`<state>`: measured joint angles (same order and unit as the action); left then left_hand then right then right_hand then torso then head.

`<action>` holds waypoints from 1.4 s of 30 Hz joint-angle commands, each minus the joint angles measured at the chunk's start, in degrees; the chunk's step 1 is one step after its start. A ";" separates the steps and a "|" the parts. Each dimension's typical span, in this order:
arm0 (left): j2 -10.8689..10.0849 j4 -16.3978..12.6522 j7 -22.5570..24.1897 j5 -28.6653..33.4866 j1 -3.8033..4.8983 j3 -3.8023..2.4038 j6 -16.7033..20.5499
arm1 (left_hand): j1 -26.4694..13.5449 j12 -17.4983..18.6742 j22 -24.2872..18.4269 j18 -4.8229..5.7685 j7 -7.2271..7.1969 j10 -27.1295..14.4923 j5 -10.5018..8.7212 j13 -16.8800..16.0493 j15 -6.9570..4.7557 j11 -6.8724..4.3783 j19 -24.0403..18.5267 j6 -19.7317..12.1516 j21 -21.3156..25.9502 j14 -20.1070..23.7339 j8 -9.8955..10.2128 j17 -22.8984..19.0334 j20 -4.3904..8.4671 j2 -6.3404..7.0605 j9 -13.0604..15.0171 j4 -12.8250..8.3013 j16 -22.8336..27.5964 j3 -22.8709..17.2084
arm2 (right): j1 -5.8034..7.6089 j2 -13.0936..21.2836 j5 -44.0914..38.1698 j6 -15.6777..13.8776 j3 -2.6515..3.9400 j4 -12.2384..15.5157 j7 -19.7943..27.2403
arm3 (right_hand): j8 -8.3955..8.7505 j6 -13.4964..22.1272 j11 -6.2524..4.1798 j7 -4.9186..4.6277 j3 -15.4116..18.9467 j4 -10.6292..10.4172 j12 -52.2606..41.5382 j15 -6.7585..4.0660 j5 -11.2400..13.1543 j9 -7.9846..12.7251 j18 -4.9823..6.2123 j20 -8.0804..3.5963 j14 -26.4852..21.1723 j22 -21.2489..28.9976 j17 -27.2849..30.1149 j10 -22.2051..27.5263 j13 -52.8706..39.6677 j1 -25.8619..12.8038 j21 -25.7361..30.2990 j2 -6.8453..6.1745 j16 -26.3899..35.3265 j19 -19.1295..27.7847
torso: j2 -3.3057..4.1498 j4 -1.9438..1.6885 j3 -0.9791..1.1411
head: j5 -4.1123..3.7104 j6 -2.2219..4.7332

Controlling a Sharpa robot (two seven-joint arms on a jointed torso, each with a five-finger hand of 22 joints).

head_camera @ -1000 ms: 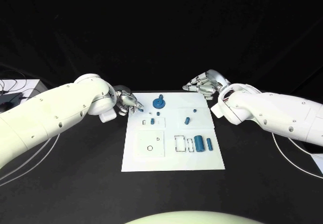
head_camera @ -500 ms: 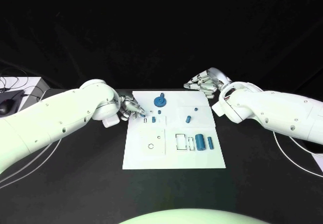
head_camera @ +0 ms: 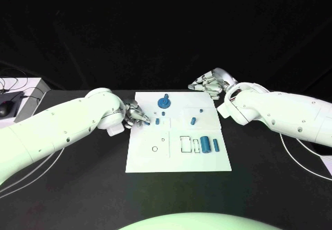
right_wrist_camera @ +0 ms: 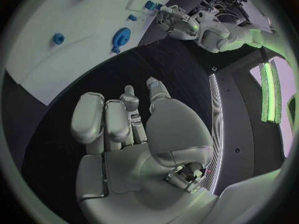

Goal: Assemble the parts on the task board

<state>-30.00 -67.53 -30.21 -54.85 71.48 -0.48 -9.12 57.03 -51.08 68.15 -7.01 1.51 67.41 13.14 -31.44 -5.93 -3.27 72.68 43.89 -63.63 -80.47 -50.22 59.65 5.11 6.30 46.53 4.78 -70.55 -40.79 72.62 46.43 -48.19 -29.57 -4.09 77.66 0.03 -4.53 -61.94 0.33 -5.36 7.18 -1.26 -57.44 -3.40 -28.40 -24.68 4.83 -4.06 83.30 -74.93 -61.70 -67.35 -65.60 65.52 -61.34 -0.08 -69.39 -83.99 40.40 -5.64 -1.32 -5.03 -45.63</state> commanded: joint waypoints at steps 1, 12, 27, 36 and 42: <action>0.24 0.06 0.34 -1.75 -0.28 0.01 1.55 | 0.08 0.43 -0.01 0.27 -0.61 0.31 0.14 -0.09 0.03 -0.04 0.30 0.81 -0.14 -0.36 0.23 0.09 0.13 -0.47 0.24 -8.34 0.25 -8.81 | 0.01 -0.08 -0.29 0.27 0.03 0.09 0.43 | 0.19 -0.24 -0.04 -0.06 0.09 0.37 -0.04 -0.22 -0.32 0.06 0.23 -0.32 -0.06 -8.12 -0.09 -0.07 -0.06 -0.15 0.10 0.47 0.26 -2.40 | 0.11 0.11 0.01 | -0.02 -0.04; 0.41 0.45 1.12 -4.28 -0.63 -0.02 3.01 | 0.08 0.49 -0.09 0.21 -0.62 0.31 0.12 -0.11 0.03 -0.04 0.27 0.81 -0.05 -0.37 0.23 0.07 0.09 -0.43 0.32 -8.26 0.35 -8.82 | 0.01 -0.24 -0.29 0.38 0.03 0.10 0.40 | 0.19 -0.24 -0.04 -0.06 0.09 0.37 -0.04 -0.22 -0.32 0.06 0.23 -0.32 -0.06 -8.12 -0.09 -0.07 -0.06 -0.15 0.10 0.47 0.26 -2.40 | 0.11 -0.01 0.02 | -0.24 -0.17; 0.94 0.52 1.19 -5.03 -0.64 -0.08 1.99 | 0.27 0.54 -0.10 0.18 -0.61 0.34 0.11 -0.17 0.03 -0.04 0.31 0.81 -0.06 -0.41 0.31 0.13 0.06 -0.31 0.39 -8.21 0.44 -8.88 | 0.01 -0.30 -0.29 0.49 0.03 0.15 0.35 | 0.20 -0.31 -0.06 -0.04 0.10 0.27 -0.02 -0.23 -0.34 0.06 0.22 -0.34 -0.06 -8.11 -0.10 -0.14 -0.15 -0.16 0.13 0.48 0.29 -2.39 | -0.04 -0.10 -0.03 | -0.46 -0.44; 1.31 0.57 1.12 -4.95 -0.65 -0.04 0.95 | 0.38 0.57 -0.14 0.18 -0.59 0.32 0.08 -0.21 0.05 -0.02 0.26 0.83 -0.02 -0.42 0.38 0.20 0.06 -0.29 0.40 -8.13 0.45 -8.86 | 0.01 -0.27 -0.29 0.64 0.03 0.17 0.32 | 0.20 -0.31 -0.06 -0.04 0.10 0.27 -0.02 -0.23 -0.34 0.06 0.22 -0.34 -0.06 -8.11 -0.10 -0.14 -0.15 -0.16 0.13 0.48 0.29 -2.39 | -0.03 -0.05 -0.06 | -0.55 -0.60; 1.38 0.53 0.97 -4.96 -0.64 -0.03 0.24 | 0.45 0.58 -0.11 0.20 -0.58 0.31 0.09 -0.23 0.05 -0.02 0.26 0.84 -0.05 -0.43 0.41 0.24 0.05 -0.26 0.41 -8.15 0.44 -8.86 | 0.01 -0.23 -0.29 0.65 0.03 0.15 0.29 | 0.20 -0.31 -0.06 -0.04 0.10 0.27 -0.02 -0.23 -0.34 0.06 0.22 -0.34 -0.06 -8.11 -0.10 -0.14 -0.15 -0.16 0.13 0.48 0.29 -2.39 | -0.03 -0.09 -0.07 | -0.62 -0.59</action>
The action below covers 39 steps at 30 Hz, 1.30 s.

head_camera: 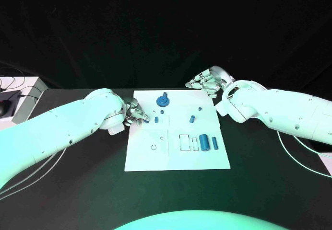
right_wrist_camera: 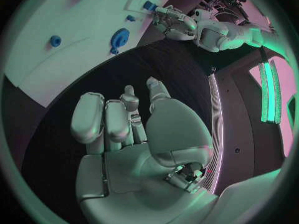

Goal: Assemble the parts on the task board

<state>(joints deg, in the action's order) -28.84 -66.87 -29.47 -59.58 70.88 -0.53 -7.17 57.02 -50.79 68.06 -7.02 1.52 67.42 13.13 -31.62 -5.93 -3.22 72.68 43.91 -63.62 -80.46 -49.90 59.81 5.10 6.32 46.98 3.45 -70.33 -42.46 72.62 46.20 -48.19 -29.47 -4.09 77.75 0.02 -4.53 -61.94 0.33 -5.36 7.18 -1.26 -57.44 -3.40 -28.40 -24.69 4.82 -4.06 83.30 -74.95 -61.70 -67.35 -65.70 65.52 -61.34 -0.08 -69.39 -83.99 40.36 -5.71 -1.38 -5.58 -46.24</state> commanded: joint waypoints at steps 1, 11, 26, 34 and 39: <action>0.24 -0.12 0.22 -0.26 -0.04 0.01 -1.82 | 0.60 0.30 -0.03 0.21 -0.59 0.27 0.13 -0.07 0.05 -0.07 0.23 0.82 -0.03 -0.43 0.14 0.10 0.06 -0.24 -0.05 -6.84 0.24 -7.20 | 0.01 0.01 -0.29 0.55 0.04 0.05 0.30 | 0.20 -0.31 -0.06 -0.04 0.10 0.27 -0.02 -0.23 -0.34 0.07 0.22 -0.34 -0.06 -8.09 -0.10 -0.14 -0.05 -0.16 0.13 0.48 0.29 -2.39 | 0.01 -0.01 -0.03 | -0.07 0.02; 0.45 0.17 -0.11 -0.49 -0.02 0.01 -2.91 | 0.81 0.36 0.03 0.33 -0.60 0.35 0.19 -0.08 0.05 -0.09 0.26 1.13 -0.12 -0.47 0.44 0.22 0.18 -0.10 -0.20 -6.97 0.23 -7.18 | 0.01 0.00 -0.30 0.54 0.04 -0.03 0.32 | 0.20 -0.31 -0.06 -0.04 0.10 0.27 -0.02 -0.23 -0.34 0.07 0.22 -0.34 -0.06 -8.09 -0.10 -0.14 -0.05 -0.16 0.13 0.48 0.29 -2.39 | 0.06 0.05 -0.01 | -0.11 0.00; 0.58 0.47 -0.27 -0.84 -0.01 0.00 -3.80 | 1.11 0.45 0.06 0.40 -0.58 0.36 0.20 -0.11 0.05 -0.09 0.24 1.21 -0.16 -0.46 0.61 0.28 0.24 0.03 -0.14 -6.92 0.29 -7.18 | 0.01 0.06 -0.30 0.57 0.04 -0.05 0.29 | 0.20 -0.31 -0.06 -0.04 0.10 0.27 -0.02 -0.23 -0.34 0.07 0.22 -0.34 -0.06 -8.09 -0.10 -0.14 -0.05 -0.16 0.13 0.48 0.29 -2.39 | 0.00 -0.04 -0.05 | -0.29 -0.20; 0.78 0.75 -0.12 -0.92 -0.01 0.00 -3.52 | 1.27 0.48 0.05 0.40 -0.56 0.32 0.17 -0.14 0.05 -0.07 0.20 1.20 -0.14 -0.46 0.66 0.34 0.23 0.07 -0.08 -6.77 0.30 -7.19 | 0.01 0.05 -0.30 0.58 0.04 -0.05 0.28 | 0.20 -0.31 -0.06 -0.04 0.10 0.27 -0.02 -0.23 -0.34 0.07 0.22 -0.34 -0.06 -8.09 -0.10 -0.14 -0.05 -0.16 0.13 0.48 0.29 -2.39 | 0.01 -0.01 -0.03 | -0.23 -0.12; 1.01 0.88 -0.01 -0.94 -0.01 0.00 -3.16 | 1.41 0.48 0.02 0.38 -0.55 0.33 0.18 -0.17 0.06 -0.06 0.16 1.18 -0.10 -0.47 0.67 0.42 0.21 0.14 0.01 -6.58 0.28 -7.17 | 0.01 0.04 -0.30 0.57 0.04 -0.04 0.28 | 0.20 -0.31 -0.06 -0.04 0.10 0.27 -0.02 -0.23 -0.34 0.07 0.22 -0.34 -0.06 -8.09 -0.10 -0.14 -0.05 -0.16 0.13 0.48 0.29 -2.39 | 0.04 0.04 -0.01 | -0.23 -0.03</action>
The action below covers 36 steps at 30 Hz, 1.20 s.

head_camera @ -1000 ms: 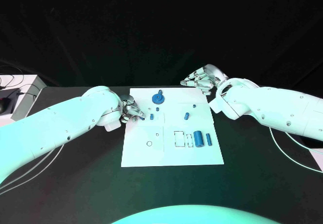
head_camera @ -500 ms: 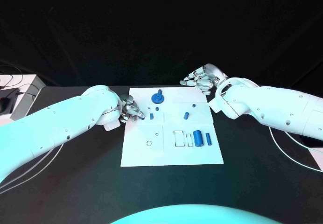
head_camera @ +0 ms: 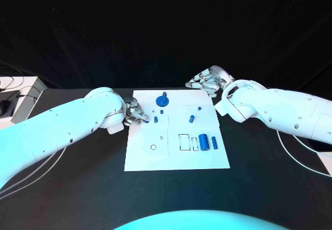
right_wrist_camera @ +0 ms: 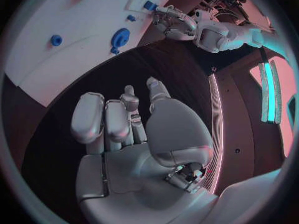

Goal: Assemble the parts on the task board

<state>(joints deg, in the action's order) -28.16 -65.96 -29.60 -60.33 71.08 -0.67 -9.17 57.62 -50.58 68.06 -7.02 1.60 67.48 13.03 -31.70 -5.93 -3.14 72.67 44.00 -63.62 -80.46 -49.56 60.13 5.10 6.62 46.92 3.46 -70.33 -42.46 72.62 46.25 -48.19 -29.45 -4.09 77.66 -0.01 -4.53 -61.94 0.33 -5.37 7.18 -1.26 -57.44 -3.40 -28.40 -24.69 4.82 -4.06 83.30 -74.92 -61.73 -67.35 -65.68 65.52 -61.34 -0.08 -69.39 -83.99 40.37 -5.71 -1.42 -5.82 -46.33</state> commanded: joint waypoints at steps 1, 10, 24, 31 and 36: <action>0.39 0.02 0.13 -0.20 -0.21 0.14 -1.08 | 0.81 0.26 0.02 0.39 -0.63 0.27 0.28 -0.09 0.06 -0.14 0.16 1.10 -0.11 -0.47 0.34 0.10 0.22 -0.16 0.07 -6.58 0.28 -7.17 | 0.01 0.00 -0.30 0.55 0.04 0.04 0.31 | 0.20 -0.31 -0.06 -0.04 0.10 0.27 -0.02 -0.23 -0.34 0.08 0.22 -0.34 -0.06 -8.12 -0.07 -0.14 -0.07 -0.16 0.13 0.48 0.29 -2.39 | 0.04 0.04 0.02 | 0.03 0.07; 1.43 1.38 0.12 -0.03 -0.22 0.17 -2.17 | 0.90 0.29 0.01 0.37 -0.62 0.26 0.19 -0.11 0.07 -0.12 0.14 1.05 -0.10 -0.46 0.40 0.19 0.18 -0.12 0.12 -6.38 0.26 -7.12 | 0.01 -0.07 -0.30 0.56 0.04 0.07 0.32 | 0.20 -0.31 -0.06 -0.04 0.10 0.27 -0.02 -0.23 -0.34 0.08 0.22 -0.34 -0.06 -8.12 -0.07 -0.14 -0.07 -0.16 0.13 0.48 0.29 -2.39 | 0.10 0.05 0.04 | -0.10 0.03; 2.47 2.77 -0.28 0.69 -0.23 0.49 -5.15 | 1.30 0.35 -0.07 0.37 -0.60 0.25 0.14 -0.18 0.15 -0.08 -0.02 1.30 0.05 -0.37 1.04 0.50 0.09 -0.10 -0.07 -6.25 0.19 -6.26 | 0.01 -0.21 -0.30 0.62 0.04 0.03 0.35 | 0.20 -0.31 -0.06 -0.04 0.10 0.27 -0.02 -0.23 -0.34 0.08 0.22 -0.34 -0.06 -8.12 -0.07 -0.14 -0.07 -0.16 0.13 0.48 0.29 -2.39 | 0.02 -0.03 0.01 | -0.39 -0.25; 2.35 2.57 -0.31 0.48 -0.23 0.55 -5.50 | 1.45 0.42 -0.06 0.40 -0.59 0.24 0.15 -0.16 0.16 -0.07 -0.02 1.42 0.04 -0.37 1.20 0.59 0.12 -0.06 -0.14 -6.28 0.16 -6.18 | 0.01 -0.19 -0.30 0.64 0.04 0.02 0.37 | 0.20 -0.31 -0.06 -0.04 0.10 0.27 -0.02 -0.23 -0.34 0.08 0.22 -0.34 -0.06 -8.12 -0.07 -0.14 -0.07 -0.16 0.13 0.48 0.29 -2.39 | -0.01 -0.05 -0.03 | -0.39 -0.33; 2.02 1.82 0.27 -1.33 -0.24 0.59 -4.76 | 1.68 0.45 -0.03 0.45 -0.58 0.26 0.17 -0.16 0.15 -0.07 -0.02 1.49 0.01 -0.36 1.31 0.63 0.16 -0.01 -0.15 -6.26 0.16 -6.18 | 0.01 -0.14 -0.30 0.65 0.04 0.03 0.41 | 0.20 -0.31 -0.06 -0.04 0.10 0.27 -0.02 -0.23 -0.34 0.08 0.22 -0.34 -0.06 -8.12 -0.07 -0.14 -0.07 -0.16 0.13 0.48 0.29 -2.39 | 0.03 0.00 -0.05 | -0.37 -0.37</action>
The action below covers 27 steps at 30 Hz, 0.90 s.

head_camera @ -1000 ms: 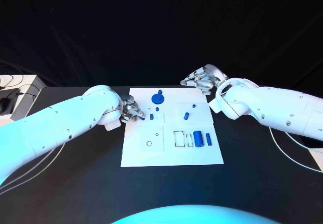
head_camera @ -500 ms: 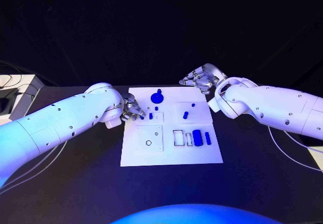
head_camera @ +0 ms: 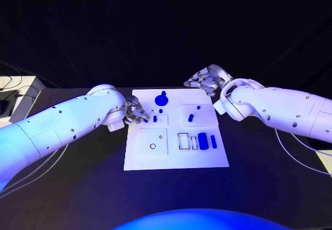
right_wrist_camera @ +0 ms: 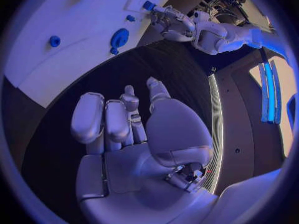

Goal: Assemble the parts on the task board

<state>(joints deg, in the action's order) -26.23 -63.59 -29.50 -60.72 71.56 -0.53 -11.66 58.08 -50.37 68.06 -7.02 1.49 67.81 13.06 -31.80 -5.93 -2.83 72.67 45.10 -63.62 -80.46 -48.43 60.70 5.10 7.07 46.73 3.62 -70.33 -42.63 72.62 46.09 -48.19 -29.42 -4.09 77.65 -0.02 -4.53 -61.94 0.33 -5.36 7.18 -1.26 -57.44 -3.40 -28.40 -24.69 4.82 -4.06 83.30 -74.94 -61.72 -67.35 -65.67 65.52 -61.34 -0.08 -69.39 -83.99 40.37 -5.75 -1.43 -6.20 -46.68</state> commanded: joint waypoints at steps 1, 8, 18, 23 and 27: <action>-0.01 -0.78 0.35 -1.49 -0.72 0.46 -1.97 | 1.23 0.25 -0.03 0.45 -0.48 -0.06 0.14 -0.06 0.15 -0.39 -0.02 0.39 0.00 -0.36 0.19 0.07 0.16 -0.46 0.04 -6.43 0.16 -6.02 | 0.01 0.03 -0.30 0.61 0.04 0.03 0.42 | 0.20 -0.31 -0.06 -0.04 0.10 0.27 -0.02 -0.23 -0.34 0.08 0.22 -0.34 -0.06 -8.09 -0.08 -0.14 -0.07 -0.16 0.13 0.48 0.29 -2.39 | 0.03 0.03 -0.05 | 0.01 -0.05; -0.74 -2.02 1.09 -4.17 -0.84 0.48 -0.44 | 1.63 0.33 0.04 0.53 -0.49 0.18 0.18 -0.02 0.08 -0.44 0.09 0.58 -0.11 -0.50 0.30 0.19 0.31 -0.06 0.13 -6.16 0.17 -6.35 | 0.00 0.09 -0.30 0.61 0.04 0.06 0.44 | 0.20 -0.31 -0.06 -0.04 0.10 0.27 -0.02 -0.23 -0.34 0.08 0.22 -0.34 -0.06 -8.09 -0.08 -0.14 -0.07 -0.16 0.13 0.48 0.29 -2.39 | 0.00 -0.03 -0.03 | 0.09 -0.09; -1.07 -2.36 1.41 -5.07 -0.92 0.47 0.29 | 1.99 0.44 0.08 0.59 -0.52 0.25 0.20 0.00 0.07 -0.47 0.15 0.73 -0.16 -0.55 0.39 0.34 0.38 0.21 0.19 -5.88 0.16 -6.49 | 0.00 0.13 -0.30 0.60 0.04 0.09 0.45 | 0.20 -0.31 -0.06 -0.04 0.10 0.27 -0.02 -0.23 -0.34 0.08 0.22 -0.34 -0.06 -8.09 -0.08 -0.14 -0.07 -0.16 0.13 0.48 0.29 -2.39 | 0.10 0.05 -0.03 | 0.09 -0.02; -0.82 -1.90 1.52 -4.92 -0.93 0.46 0.55 | 2.02 0.45 0.10 0.61 -0.51 0.28 0.16 -0.01 0.07 -0.47 0.18 0.71 -0.20 -0.57 0.40 0.41 0.40 0.21 0.23 -5.79 0.13 -6.53 | 0.00 0.12 -0.30 0.59 0.04 0.09 0.45 | 0.20 -0.31 -0.06 -0.04 0.10 0.27 -0.02 -0.23 -0.34 0.08 0.22 -0.34 -0.06 -8.09 -0.08 -0.14 -0.07 -0.16 0.13 0.48 0.29 -2.39 | 0.09 0.02 -0.02 | 0.09 0.03; -0.60 -1.23 1.56 -4.47 -0.92 0.46 0.67 | 2.02 0.47 0.06 0.59 -0.51 0.27 0.09 -0.03 0.07 -0.46 0.12 0.64 -0.13 -0.57 0.40 0.44 0.35 0.24 0.31 -5.59 0.16 -6.53 | -0.01 0.06 -0.30 0.60 0.04 0.04 0.45 | 0.20 -0.31 -0.06 -0.04 0.10 0.27 -0.02 -0.23 -0.34 0.08 0.22 -0.34 -0.06 -8.09 -0.08 -0.14 -0.07 -0.16 0.13 0.48 0.29 -2.39 | 0.06 0.01 -0.01 | 0.10 -0.02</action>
<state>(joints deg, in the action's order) -26.97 -65.21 -27.82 -64.97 71.14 -0.40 -10.50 58.98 -50.10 68.11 -7.03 1.43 68.23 13.11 -31.79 -5.72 -2.86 72.67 45.62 -63.62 -80.67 -48.25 61.06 5.10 7.97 46.94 4.02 -70.33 -43.03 72.60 46.18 -48.19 -29.41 -4.09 77.68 0.01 -4.53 -61.94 0.33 -5.36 7.18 -1.26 -57.44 -3.40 -28.40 -24.69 4.82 -4.06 83.30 -74.92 -61.71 -67.35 -65.67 65.52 -61.34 -0.08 -69.39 -83.99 40.46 -5.72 -1.45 -6.09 -46.64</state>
